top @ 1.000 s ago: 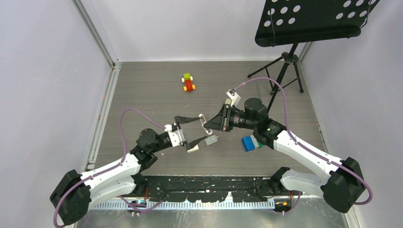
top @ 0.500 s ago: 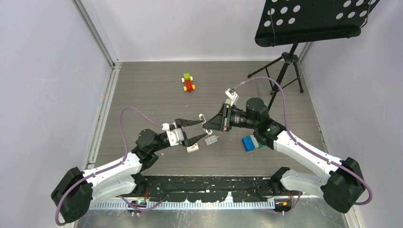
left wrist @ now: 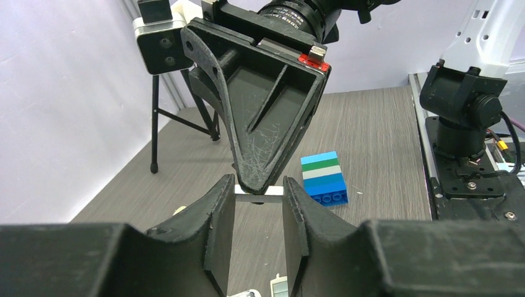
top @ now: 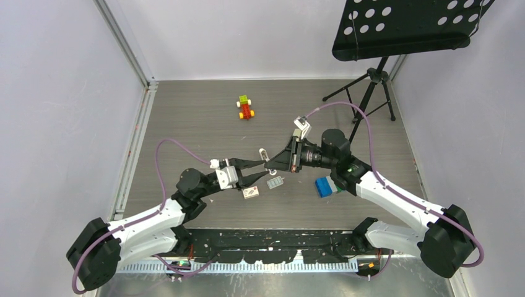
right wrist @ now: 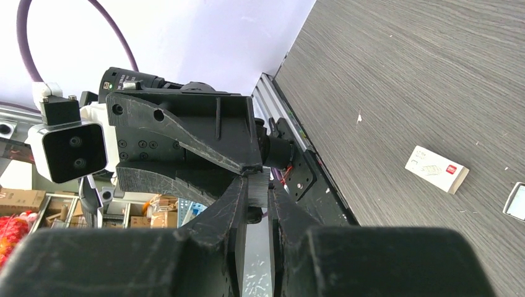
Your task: Load the staples into the stapler
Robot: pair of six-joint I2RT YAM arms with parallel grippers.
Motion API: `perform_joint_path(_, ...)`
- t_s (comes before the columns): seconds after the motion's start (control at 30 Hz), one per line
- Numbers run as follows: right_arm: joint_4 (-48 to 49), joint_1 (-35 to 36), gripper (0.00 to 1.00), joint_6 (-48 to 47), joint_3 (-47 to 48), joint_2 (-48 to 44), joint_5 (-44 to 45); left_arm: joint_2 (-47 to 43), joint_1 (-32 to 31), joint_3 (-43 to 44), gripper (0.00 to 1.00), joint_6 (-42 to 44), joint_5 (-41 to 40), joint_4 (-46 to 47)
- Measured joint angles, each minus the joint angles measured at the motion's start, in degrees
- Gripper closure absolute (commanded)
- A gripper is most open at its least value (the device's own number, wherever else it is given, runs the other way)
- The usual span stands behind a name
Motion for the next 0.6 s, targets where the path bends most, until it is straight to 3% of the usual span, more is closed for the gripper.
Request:
perform_joint_path(0.23, 1.14, -0.26, 0.83, 0.74, -0.66, 0.00, -0.55, 0.00, 0.00, -0.02, 0.87, -0.59, 0.02, -0.02)
perform_joint_path(0.5, 1.57, -1.16, 0.48, 1.57, -1.31, -0.04, -0.33, -0.76, 0.00, -0.02, 0.92, -1.27, -0.33, -2.80)
perform_joint_path(0.6, 0.09, -2.01, 0.40, 0.94, -1.62, -1.20, 1.05, -1.97, 0.00, 0.07, 0.92, -1.99, -1.57, -6.91)
